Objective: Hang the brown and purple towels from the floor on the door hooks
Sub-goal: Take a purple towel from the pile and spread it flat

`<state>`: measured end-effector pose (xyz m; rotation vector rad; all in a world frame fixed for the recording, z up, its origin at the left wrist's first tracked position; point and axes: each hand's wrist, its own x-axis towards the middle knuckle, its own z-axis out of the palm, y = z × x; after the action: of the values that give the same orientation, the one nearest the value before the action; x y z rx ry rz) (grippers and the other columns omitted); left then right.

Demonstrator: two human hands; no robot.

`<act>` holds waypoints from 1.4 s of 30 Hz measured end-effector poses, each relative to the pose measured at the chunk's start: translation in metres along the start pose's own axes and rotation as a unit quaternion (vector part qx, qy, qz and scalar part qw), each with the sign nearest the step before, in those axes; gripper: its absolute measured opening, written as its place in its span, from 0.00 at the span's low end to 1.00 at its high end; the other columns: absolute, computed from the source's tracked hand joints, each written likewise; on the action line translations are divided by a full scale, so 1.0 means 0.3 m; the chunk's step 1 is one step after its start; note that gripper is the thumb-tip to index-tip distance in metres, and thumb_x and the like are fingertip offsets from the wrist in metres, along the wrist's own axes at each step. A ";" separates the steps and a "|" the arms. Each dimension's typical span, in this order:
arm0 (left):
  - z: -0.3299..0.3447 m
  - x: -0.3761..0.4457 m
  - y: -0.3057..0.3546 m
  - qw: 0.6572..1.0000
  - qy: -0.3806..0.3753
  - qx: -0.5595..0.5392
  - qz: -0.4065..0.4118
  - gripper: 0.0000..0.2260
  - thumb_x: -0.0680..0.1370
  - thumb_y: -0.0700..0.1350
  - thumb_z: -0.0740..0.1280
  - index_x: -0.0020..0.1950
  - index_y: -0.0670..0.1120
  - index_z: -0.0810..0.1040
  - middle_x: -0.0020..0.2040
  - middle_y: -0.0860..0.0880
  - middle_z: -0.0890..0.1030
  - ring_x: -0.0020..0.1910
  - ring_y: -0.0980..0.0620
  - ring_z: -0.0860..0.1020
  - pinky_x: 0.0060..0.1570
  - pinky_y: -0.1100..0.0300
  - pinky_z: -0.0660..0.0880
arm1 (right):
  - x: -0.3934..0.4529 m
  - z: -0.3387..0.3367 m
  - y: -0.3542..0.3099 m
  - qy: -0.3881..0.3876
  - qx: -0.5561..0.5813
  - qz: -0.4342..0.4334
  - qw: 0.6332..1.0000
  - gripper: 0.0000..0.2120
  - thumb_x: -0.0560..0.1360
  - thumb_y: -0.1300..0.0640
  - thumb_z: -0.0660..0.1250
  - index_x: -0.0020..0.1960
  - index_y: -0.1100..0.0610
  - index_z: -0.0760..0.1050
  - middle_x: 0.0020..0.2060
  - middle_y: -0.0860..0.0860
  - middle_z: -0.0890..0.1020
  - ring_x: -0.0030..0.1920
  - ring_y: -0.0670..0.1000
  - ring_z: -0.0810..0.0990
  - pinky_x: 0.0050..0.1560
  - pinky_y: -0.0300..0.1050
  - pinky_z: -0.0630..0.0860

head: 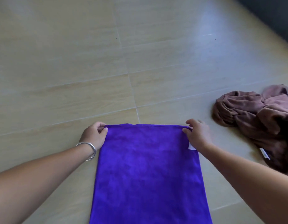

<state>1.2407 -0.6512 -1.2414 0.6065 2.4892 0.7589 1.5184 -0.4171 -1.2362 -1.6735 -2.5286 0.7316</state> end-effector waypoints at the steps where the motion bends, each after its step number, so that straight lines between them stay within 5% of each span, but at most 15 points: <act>1: 0.001 -0.021 0.007 0.999 0.022 0.025 0.015 0.08 0.76 0.43 0.68 0.55 0.46 0.77 0.51 0.46 0.80 0.48 0.46 0.78 0.50 0.55 0.74 | -0.019 -0.008 0.006 0.018 -0.048 -0.043 0.998 0.17 0.73 0.52 0.69 0.61 0.53 0.76 0.57 0.53 0.78 0.58 0.58 0.75 0.57 0.50 0.71; 4: -0.012 -0.155 0.026 0.958 0.030 0.149 0.244 0.16 0.74 0.47 0.67 0.61 0.44 0.76 0.57 0.44 0.76 0.56 0.42 0.76 0.56 0.50 0.74 | -0.136 -0.043 0.022 0.017 -0.119 -0.235 0.965 0.23 0.71 0.49 0.71 0.63 0.54 0.75 0.61 0.55 0.76 0.60 0.60 0.75 0.59 0.53 0.71; 7: 0.013 -0.344 -0.014 0.836 -0.104 0.297 0.450 0.28 0.74 0.62 0.59 0.69 0.49 0.73 0.67 0.45 0.74 0.64 0.43 0.75 0.62 0.47 0.73 | -0.289 -0.011 0.052 -0.057 -0.179 -0.382 0.905 0.29 0.70 0.37 0.65 0.66 0.51 0.73 0.66 0.55 0.74 0.66 0.59 0.73 0.65 0.56 0.69; 10: 0.071 -0.422 -0.063 0.776 -0.204 0.412 0.432 0.37 0.72 0.72 0.53 0.77 0.55 0.60 0.77 0.44 0.60 0.75 0.43 0.61 0.68 0.39 0.63 | -0.335 0.046 0.090 -0.211 -0.265 -0.388 0.857 0.41 0.70 0.25 0.51 0.77 0.45 0.56 0.77 0.53 0.55 0.77 0.56 0.53 0.75 0.59 0.50; 12: 0.096 -0.382 -0.088 0.754 -0.246 0.444 0.418 0.39 0.72 0.73 0.50 0.77 0.59 0.39 0.79 0.45 0.39 0.77 0.44 0.39 0.73 0.39 0.42 | -0.286 0.066 0.097 -0.229 -0.301 -0.394 0.837 0.44 0.69 0.22 0.46 0.78 0.43 0.43 0.78 0.51 0.42 0.77 0.54 0.40 0.74 0.58 0.39; 14: 0.097 -0.298 -0.077 0.746 -0.243 0.479 0.393 0.39 0.73 0.74 0.47 0.72 0.61 0.26 0.75 0.48 0.28 0.73 0.47 0.28 0.71 0.43 0.31 | -0.212 0.067 0.065 -0.199 -0.330 -0.385 0.838 0.44 0.69 0.22 0.45 0.78 0.42 0.39 0.78 0.50 0.40 0.77 0.54 0.38 0.74 0.57 0.37; 16: 0.080 -0.203 -0.034 0.759 -0.198 0.511 0.353 0.40 0.73 0.73 0.48 0.72 0.60 0.26 0.76 0.47 0.30 0.75 0.47 0.32 0.72 0.44 0.35 | -0.143 0.050 0.007 -0.170 -0.351 -0.337 0.856 0.44 0.69 0.23 0.47 0.78 0.43 0.39 0.78 0.51 0.41 0.77 0.55 0.39 0.75 0.58 0.38; 19: 0.049 -0.133 0.043 0.783 -0.171 0.505 0.321 0.36 0.76 0.69 0.51 0.76 0.58 0.36 0.79 0.46 0.38 0.77 0.47 0.40 0.74 0.47 0.43 | -0.096 0.036 -0.070 -0.132 -0.336 -0.294 0.885 0.41 0.73 0.27 0.50 0.78 0.46 0.43 0.78 0.53 0.46 0.77 0.54 0.41 0.76 0.56 0.41; 21: 0.025 -0.167 0.052 0.788 -0.147 0.448 0.396 0.35 0.76 0.67 0.57 0.78 0.56 0.48 0.79 0.45 0.51 0.77 0.46 0.52 0.74 0.48 0.52 | -0.126 0.029 -0.080 -0.122 -0.275 -0.346 0.889 0.39 0.73 0.29 0.51 0.78 0.47 0.50 0.78 0.53 0.51 0.78 0.53 0.46 0.76 0.54 0.43; 23: 0.007 -0.248 0.018 0.757 -0.156 0.398 0.494 0.33 0.71 0.66 0.65 0.73 0.53 0.68 0.71 0.44 0.70 0.68 0.45 0.71 0.66 0.49 0.70 | -0.195 0.022 -0.044 -0.123 -0.235 -0.437 0.860 0.38 0.72 0.29 0.55 0.76 0.47 0.59 0.76 0.54 0.59 0.76 0.54 0.55 0.76 0.55 0.51; 25: -0.008 -0.314 -0.042 0.706 -0.195 0.364 0.576 0.27 0.67 0.67 0.69 0.60 0.53 0.78 0.55 0.50 0.81 0.50 0.50 0.80 0.48 0.60 0.78 | -0.266 0.021 0.016 -0.137 -0.227 -0.514 0.816 0.35 0.71 0.30 0.59 0.72 0.49 0.68 0.73 0.55 0.67 0.73 0.55 0.65 0.72 0.57 0.61; 29: -0.034 -0.360 -0.123 0.665 -0.258 0.384 0.587 0.20 0.65 0.68 0.69 0.45 0.55 0.76 0.37 0.57 0.74 0.33 0.55 0.73 0.30 0.65 0.70 | -0.332 0.021 0.140 -0.156 -0.222 -0.578 0.769 0.30 0.70 0.33 0.64 0.64 0.50 0.75 0.65 0.53 0.75 0.66 0.53 0.74 0.66 0.53 0.70; 36: -0.044 -0.365 -0.155 0.692 -0.222 0.350 0.592 0.10 0.68 0.58 0.73 0.39 0.54 0.77 0.35 0.57 0.75 0.30 0.54 0.72 0.29 0.64 0.70 | -0.332 0.024 0.202 -0.085 -0.193 -0.627 0.750 0.14 0.75 0.44 0.65 0.40 0.55 0.75 0.40 0.51 0.77 0.38 0.55 0.75 0.43 0.48 0.76; 38: -0.037 -0.367 -0.162 0.705 -0.196 0.339 0.591 0.08 0.72 0.55 0.68 0.37 0.53 0.77 0.35 0.56 0.74 0.30 0.54 0.72 0.28 0.63 0.70 | -0.336 0.026 0.205 -0.070 -0.200 -0.626 0.750 0.14 0.77 0.47 0.63 0.38 0.54 0.72 0.37 0.50 0.75 0.36 0.54 0.73 0.39 0.47 0.75; 42: -0.040 -0.399 -0.177 0.761 -0.131 0.310 0.555 0.19 0.82 0.51 0.52 0.36 0.52 0.76 0.34 0.55 0.75 0.31 0.53 0.74 0.29 0.63 0.71 | -0.359 -0.004 0.178 -0.043 -0.211 -0.577 0.788 0.11 0.77 0.51 0.65 0.36 0.52 0.74 0.34 0.49 0.75 0.34 0.52 0.74 0.34 0.45 0.73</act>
<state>1.3148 -0.7590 -1.2288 2.3386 1.8675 0.0871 1.6104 -0.4941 -1.2310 0.1671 -3.1426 0.0949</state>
